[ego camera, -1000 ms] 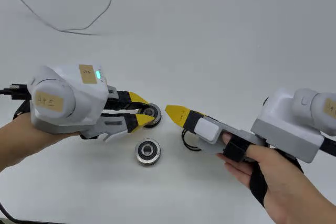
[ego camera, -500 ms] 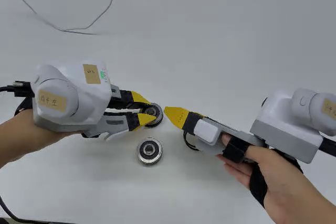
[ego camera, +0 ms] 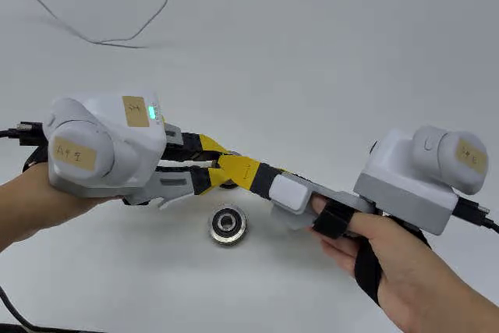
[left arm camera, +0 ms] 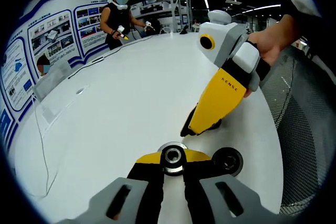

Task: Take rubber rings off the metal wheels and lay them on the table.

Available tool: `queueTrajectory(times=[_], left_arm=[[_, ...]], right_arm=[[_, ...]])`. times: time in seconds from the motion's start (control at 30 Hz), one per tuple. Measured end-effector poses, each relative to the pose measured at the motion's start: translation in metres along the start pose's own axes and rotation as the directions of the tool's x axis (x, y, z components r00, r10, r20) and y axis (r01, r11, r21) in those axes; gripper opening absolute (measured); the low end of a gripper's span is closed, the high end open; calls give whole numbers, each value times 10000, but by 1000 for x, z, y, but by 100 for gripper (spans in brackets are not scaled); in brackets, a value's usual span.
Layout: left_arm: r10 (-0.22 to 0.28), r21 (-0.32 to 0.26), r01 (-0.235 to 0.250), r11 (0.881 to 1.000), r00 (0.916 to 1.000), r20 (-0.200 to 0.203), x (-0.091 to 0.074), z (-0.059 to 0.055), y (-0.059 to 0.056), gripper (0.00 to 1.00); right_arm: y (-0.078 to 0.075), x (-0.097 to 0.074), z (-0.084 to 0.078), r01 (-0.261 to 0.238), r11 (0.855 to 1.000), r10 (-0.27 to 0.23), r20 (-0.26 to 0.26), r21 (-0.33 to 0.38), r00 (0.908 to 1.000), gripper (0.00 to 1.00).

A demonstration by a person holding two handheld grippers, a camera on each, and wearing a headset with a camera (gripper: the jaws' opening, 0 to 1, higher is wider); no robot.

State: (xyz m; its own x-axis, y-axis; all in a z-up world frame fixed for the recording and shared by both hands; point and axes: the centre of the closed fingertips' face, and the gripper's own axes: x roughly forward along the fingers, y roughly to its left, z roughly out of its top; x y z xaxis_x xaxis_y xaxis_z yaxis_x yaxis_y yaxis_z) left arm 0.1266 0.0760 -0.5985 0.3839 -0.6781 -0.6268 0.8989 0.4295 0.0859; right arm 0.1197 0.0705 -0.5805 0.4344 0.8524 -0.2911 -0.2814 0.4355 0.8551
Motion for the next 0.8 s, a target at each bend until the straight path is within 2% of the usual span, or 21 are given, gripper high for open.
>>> queueTrajectory(times=[0.17, 0.27, 0.37, 0.8], left_arm=[[-16, 54, 16, 10000, 10000, -10, 0, 0, 0, 13], [-23, 74, 24, 10000, 10000, -35, 0, -1, 0, 13], [-45, 86, 45, 10000, 10000, -36, 1, -1, 1, 13], [-38, 88, 39, 10000, 10000, -34, 1, -1, 0, 13]], right_arm=[[-3, 6, -1, 41, 9999, -39, -127, 143, 9999, 49], [-7, 7, -3, 249, 9996, -247, -225, 99, 9994, 49], [-6, 7, -3, 137, 9994, -131, -202, 314, 9997, 49], [-3, 9, -7, 61, 9996, -53, -315, 269, 9995, 48]])
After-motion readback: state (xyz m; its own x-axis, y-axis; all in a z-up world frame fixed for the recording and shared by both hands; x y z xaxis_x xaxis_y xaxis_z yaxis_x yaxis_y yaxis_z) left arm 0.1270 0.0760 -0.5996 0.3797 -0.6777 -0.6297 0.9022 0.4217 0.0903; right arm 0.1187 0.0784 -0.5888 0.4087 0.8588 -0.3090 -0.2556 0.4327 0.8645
